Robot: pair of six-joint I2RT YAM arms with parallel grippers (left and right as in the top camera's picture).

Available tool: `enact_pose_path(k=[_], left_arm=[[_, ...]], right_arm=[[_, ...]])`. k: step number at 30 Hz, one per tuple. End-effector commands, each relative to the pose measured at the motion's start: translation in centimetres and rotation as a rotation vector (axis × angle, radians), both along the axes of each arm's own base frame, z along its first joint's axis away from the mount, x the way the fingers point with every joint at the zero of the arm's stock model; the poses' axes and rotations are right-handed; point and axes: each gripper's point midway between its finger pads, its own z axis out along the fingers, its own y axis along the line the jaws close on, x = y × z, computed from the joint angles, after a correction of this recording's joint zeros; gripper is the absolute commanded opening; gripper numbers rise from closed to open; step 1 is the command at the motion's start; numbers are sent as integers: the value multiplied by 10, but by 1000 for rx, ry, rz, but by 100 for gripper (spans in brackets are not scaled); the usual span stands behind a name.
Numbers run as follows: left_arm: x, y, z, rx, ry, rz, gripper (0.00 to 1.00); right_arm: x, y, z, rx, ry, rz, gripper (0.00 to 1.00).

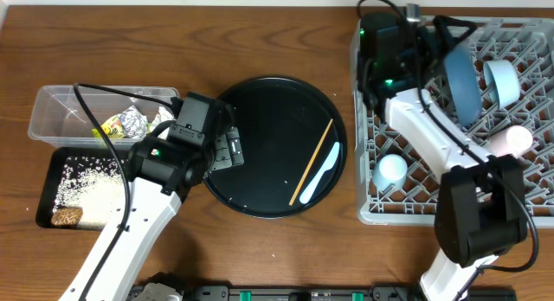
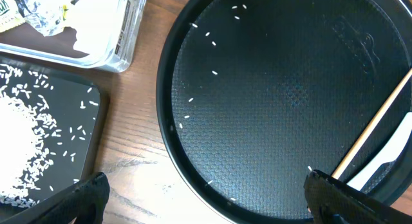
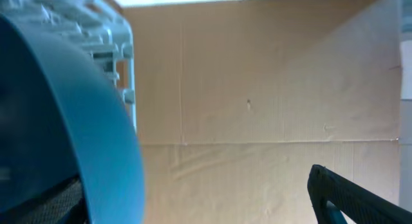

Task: Sort waste into correct bins and load items into the dishwasher rack

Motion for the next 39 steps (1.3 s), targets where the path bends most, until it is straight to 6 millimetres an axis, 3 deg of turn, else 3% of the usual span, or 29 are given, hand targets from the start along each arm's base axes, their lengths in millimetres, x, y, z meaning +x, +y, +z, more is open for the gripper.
enact_pose_path(k=[1, 10, 23, 26, 29, 33, 39], left_arm=[[-1, 3, -3, 24, 7, 1, 98], [-1, 3, -3, 24, 7, 1, 98], [-1, 3, -3, 24, 7, 1, 98], [-1, 3, -3, 24, 7, 1, 98], [-1, 3, -3, 24, 7, 1, 98], [-1, 3, -3, 24, 7, 1, 98], [-1, 3, -3, 24, 7, 1, 98]], right_arm=[[-5, 23, 12, -5, -33, 19, 97], [-13, 61, 57, 37, -142, 66, 97], [-19, 67, 68, 53, -167, 77, 99], [-27, 54, 85, 86, -236, 58, 99], [-45, 34, 117, 135, -345, 32, 99], [-84, -5, 170, 194, -502, -23, 99], [-168, -67, 248, 271, -770, -117, 99]])
